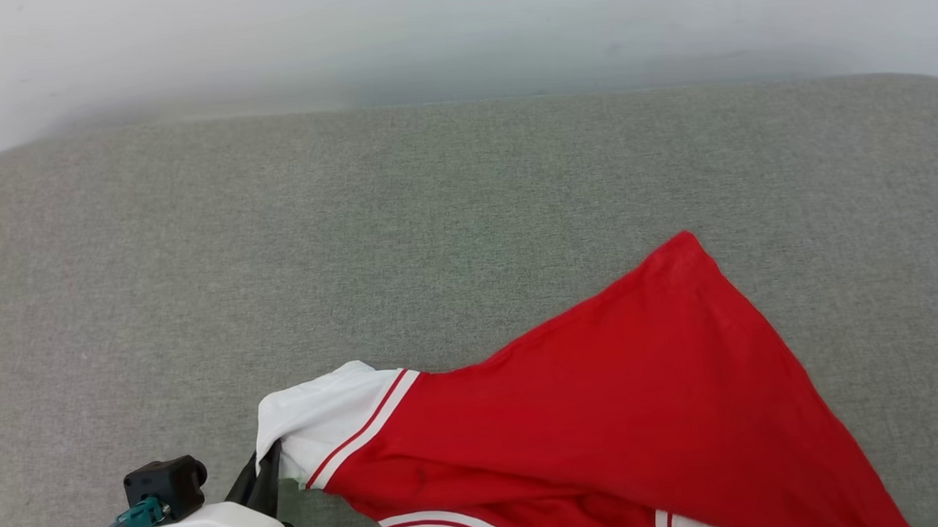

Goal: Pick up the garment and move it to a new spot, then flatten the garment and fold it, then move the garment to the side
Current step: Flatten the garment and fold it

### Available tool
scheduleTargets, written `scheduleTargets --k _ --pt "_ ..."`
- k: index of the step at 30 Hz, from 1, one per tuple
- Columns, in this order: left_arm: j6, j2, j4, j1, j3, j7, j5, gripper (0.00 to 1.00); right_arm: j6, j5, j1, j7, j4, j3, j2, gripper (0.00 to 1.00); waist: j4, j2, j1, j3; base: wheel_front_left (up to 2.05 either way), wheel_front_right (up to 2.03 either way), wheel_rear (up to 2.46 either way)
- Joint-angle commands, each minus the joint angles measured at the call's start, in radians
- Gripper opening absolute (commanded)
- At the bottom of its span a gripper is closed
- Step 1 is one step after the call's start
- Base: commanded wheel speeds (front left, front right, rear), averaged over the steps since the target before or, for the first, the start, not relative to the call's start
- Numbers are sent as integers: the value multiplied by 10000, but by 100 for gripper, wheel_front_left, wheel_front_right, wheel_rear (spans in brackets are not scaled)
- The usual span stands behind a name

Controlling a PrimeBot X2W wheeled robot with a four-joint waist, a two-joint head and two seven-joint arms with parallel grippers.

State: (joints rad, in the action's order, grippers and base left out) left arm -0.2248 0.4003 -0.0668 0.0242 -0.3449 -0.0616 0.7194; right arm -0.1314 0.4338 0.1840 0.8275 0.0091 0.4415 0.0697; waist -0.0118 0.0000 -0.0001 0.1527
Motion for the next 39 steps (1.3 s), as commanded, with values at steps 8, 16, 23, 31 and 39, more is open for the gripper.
scheduleTargets --k 8,16,23,31,39 --pt "25 69 11 -135 -70 125 63 0 11 374 -107 -1526 943 -562 -226 0 -111 0 1 75 0 0 0" --pt "191 -78 -131 -423 -202 21 80 0 13 -78 -632 -4082 1123 -305 -77 100 147 0 1 109 0 0 0" --pt "301 -242 -234 -743 -306 -152 33 0 10 -324 -1892 -6313 1480 -362 496 100 459 0 1 223 0 0 0" --pt "397 -378 -75 -1218 -507 -210 -128 0 10 -186 -3601 -6644 2195 -1064 1396 100 812 0 1 645 0 0 0" --pt "658 -672 -223 -1885 -837 -349 -320 0 12 335 -5436 -3132 2729 -2848 3173 100 1261 0 1 1209 0 0 0"
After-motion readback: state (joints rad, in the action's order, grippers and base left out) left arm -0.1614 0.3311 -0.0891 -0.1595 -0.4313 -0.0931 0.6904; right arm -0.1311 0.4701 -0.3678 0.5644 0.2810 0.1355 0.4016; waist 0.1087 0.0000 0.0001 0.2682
